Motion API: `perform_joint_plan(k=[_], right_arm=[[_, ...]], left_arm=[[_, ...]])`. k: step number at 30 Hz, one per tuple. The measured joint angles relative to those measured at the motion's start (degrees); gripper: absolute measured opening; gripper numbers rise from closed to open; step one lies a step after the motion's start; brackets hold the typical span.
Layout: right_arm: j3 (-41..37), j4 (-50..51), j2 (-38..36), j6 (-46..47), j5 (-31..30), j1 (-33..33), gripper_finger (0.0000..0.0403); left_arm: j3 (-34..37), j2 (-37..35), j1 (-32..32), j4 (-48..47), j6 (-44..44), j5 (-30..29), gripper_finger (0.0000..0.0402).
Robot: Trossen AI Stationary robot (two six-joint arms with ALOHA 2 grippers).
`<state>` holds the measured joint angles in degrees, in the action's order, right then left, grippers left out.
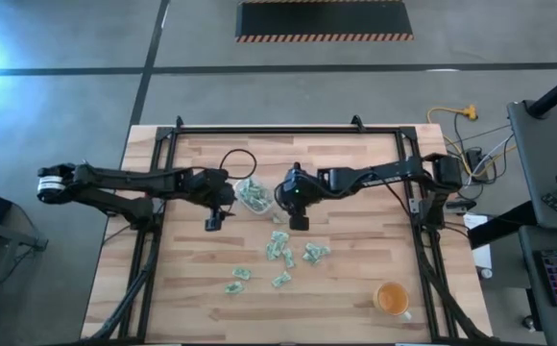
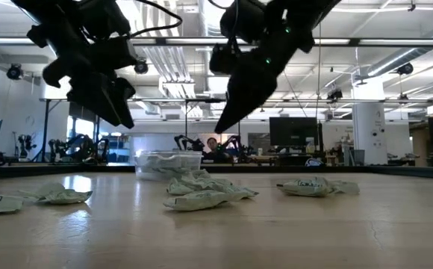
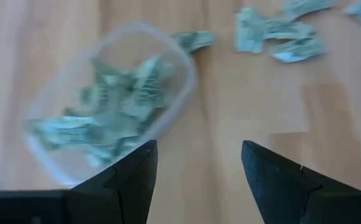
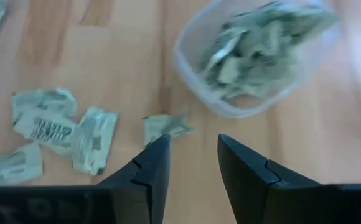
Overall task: Pick and place Stevia / Truvia into bins
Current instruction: Put the stevia packet into the transparent bin
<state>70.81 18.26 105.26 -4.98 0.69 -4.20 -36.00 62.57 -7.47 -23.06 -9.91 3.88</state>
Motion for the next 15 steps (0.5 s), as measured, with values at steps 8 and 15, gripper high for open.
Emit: perform_joint_plan(k=[8,15], right_arm=[[-6.5,0.8,0.0,1.2,1.1,0.3,0.0113],[-9.8,1.3,-1.2,2.9,1.1,0.2,0.0107]], left_arm=[[0.3,0.0,6.8,0.5,5.0,6.1,0.0217],[4.6,0.0,20.6,9.8,10.1,6.2,0.0217]])
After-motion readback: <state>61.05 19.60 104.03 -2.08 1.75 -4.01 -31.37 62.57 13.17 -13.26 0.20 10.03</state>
